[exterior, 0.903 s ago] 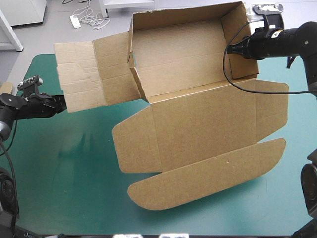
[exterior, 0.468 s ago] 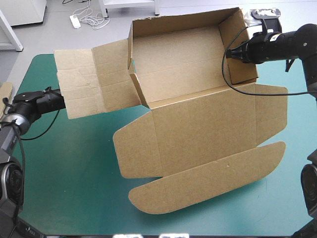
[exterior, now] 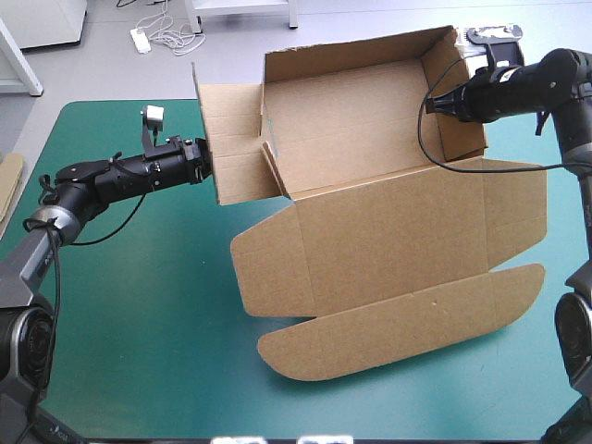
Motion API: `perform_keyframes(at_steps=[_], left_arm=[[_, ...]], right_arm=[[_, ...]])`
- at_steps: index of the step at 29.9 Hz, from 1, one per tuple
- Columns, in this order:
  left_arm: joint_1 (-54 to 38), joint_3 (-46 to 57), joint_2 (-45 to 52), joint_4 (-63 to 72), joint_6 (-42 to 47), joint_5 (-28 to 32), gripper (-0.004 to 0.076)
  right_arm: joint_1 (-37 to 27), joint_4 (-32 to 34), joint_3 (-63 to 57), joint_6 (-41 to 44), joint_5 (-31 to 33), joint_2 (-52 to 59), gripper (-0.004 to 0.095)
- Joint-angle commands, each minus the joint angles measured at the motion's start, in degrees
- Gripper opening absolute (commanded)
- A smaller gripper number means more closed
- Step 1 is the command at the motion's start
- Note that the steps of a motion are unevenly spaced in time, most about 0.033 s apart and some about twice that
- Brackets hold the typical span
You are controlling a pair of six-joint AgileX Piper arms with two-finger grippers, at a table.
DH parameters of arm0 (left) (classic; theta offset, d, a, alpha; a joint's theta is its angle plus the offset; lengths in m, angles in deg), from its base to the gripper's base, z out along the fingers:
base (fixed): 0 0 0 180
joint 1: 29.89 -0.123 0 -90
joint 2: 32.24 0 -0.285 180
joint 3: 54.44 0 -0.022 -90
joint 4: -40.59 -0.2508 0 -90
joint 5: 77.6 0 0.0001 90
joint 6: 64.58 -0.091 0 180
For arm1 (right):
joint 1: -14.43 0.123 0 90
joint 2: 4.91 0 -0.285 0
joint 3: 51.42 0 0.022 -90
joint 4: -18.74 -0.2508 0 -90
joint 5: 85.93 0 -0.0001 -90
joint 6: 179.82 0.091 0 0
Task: Fold the box
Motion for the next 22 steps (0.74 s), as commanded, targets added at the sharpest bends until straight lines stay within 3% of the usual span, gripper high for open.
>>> perform_keyframes(at_steps=[1, 4, 22], left_arm=[[1.5, -4.8, 2.5, 6.6, 0.8, -7.1, 0.0340], [2.8, -7.9, 2.5, 6.6, 2.8, -7.1, 0.0384], [6.0, -22.7, 2.5, -5.1, 12.7, -5.9, 0.0412]], right_arm=[[-0.4, -1.9, 1.6, 0.8, -3.8, 2.3, -0.0013], [-0.4, -1.9, 1.6, 0.9, -4.2, 1.9, -0.0013], [-0.4, -2.4, 1.6, 2.7, -5.8, 0.7, -0.0013]])
